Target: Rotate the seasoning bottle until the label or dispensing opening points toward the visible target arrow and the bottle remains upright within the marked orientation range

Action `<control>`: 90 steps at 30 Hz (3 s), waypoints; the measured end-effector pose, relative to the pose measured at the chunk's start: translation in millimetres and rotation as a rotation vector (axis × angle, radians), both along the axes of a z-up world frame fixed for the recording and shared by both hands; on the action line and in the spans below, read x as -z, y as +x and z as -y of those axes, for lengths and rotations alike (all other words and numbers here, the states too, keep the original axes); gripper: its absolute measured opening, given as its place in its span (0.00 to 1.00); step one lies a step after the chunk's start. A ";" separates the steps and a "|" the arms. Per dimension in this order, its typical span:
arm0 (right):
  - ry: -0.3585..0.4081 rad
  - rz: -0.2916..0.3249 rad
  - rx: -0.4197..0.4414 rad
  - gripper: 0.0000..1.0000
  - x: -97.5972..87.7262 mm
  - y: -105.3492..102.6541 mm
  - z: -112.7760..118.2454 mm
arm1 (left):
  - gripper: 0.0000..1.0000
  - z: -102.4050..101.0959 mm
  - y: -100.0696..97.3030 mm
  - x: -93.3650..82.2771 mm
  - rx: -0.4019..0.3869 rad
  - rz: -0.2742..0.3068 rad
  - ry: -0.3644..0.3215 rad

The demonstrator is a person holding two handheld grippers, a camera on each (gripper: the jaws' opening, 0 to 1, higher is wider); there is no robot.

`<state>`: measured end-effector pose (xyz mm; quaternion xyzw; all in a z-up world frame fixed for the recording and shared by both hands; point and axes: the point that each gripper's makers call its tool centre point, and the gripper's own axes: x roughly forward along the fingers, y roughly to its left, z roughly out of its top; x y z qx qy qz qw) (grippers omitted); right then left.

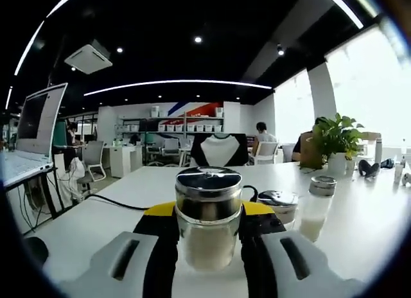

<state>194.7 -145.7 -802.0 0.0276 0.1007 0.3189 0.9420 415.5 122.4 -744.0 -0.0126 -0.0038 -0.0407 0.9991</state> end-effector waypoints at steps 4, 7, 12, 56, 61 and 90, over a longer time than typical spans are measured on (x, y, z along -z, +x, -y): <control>0.009 0.006 -0.012 0.83 -1.9 -4.4 -2.8 | 0.37 2.8 -10.8 -1.1 -0.003 -0.001 -0.013; 0.010 0.013 -0.014 0.83 -3.3 -8.5 -2.4 | 0.37 6.7 -17.4 -1.0 0.001 -0.001 -0.009; 0.007 0.009 -0.014 0.83 -1.4 -14.1 0.9 | 0.37 10.9 -26.8 1.9 0.007 -0.012 -0.008; -0.028 0.007 -0.088 0.81 3.5 -34.0 -13.6 | 0.37 18.3 -116.4 51.3 -0.044 -0.032 0.051; -0.033 0.000 -0.088 0.81 5.5 -35.2 -14.4 | 0.37 19.7 -124.2 53.7 -0.038 -0.026 0.047; -0.059 -0.020 -0.112 0.80 13.2 -36.6 -26.9 | 0.38 9.3 -138.6 76.7 -0.067 -0.068 0.017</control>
